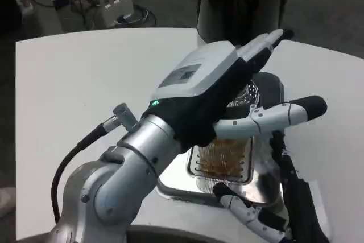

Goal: Grasp the cup under the faucet to collect the drink, then remove the cup.

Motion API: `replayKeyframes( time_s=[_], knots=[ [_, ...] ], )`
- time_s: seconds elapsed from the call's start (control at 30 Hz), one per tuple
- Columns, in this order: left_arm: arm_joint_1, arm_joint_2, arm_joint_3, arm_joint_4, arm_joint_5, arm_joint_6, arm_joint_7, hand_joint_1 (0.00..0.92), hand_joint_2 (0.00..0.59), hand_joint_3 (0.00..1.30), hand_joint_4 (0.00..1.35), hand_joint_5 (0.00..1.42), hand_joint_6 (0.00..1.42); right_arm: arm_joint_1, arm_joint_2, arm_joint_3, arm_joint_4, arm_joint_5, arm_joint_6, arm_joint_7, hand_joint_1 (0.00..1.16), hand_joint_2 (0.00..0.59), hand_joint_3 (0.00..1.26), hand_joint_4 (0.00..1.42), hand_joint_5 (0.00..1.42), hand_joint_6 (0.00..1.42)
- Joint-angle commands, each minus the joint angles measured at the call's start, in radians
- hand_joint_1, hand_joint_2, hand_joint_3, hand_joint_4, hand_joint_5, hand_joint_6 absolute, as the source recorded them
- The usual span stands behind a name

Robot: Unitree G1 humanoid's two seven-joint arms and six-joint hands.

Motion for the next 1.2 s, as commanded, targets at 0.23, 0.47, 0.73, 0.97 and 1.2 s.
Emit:
replayKeyframes(
  time_s=[0.23,0.47,0.73,0.97,1.2],
  knots=[
    [-0.021,0.008,-0.02,0.041,0.0,-0.021,-0.033,0.0,0.12,0.07,0.04,0.11,0.04,-0.137,0.062,0.016,0.127,0.007,0.026,-0.063,0.81,0.162,0.03,0.05,0.05,0.08],
    [-0.023,0.008,-0.016,0.052,-0.002,-0.026,-0.031,0.0,0.118,0.07,0.04,0.11,0.04,-0.221,0.066,0.007,0.209,0.027,0.028,-0.094,0.81,0.16,0.03,0.05,0.05,0.08],
    [-0.029,0.011,-0.005,0.068,-0.006,-0.036,-0.028,0.0,0.12,0.07,0.04,0.11,0.04,-0.283,0.078,0.013,0.257,0.027,0.03,-0.134,0.81,0.164,0.03,0.05,0.05,0.08],
    [-0.043,0.01,0.003,0.09,-0.009,-0.047,-0.026,0.0,0.121,0.07,0.04,0.11,0.04,-0.325,0.094,0.033,0.3,0.023,0.031,-0.176,0.79,0.165,0.03,0.05,0.04,0.07],
    [-0.048,0.013,0.014,0.105,-0.011,-0.057,-0.027,0.0,0.122,0.08,0.04,0.12,0.04,-0.367,0.091,0.039,0.338,0.037,0.036,-0.19,0.79,0.164,0.03,0.05,0.04,0.06]
  ],
)
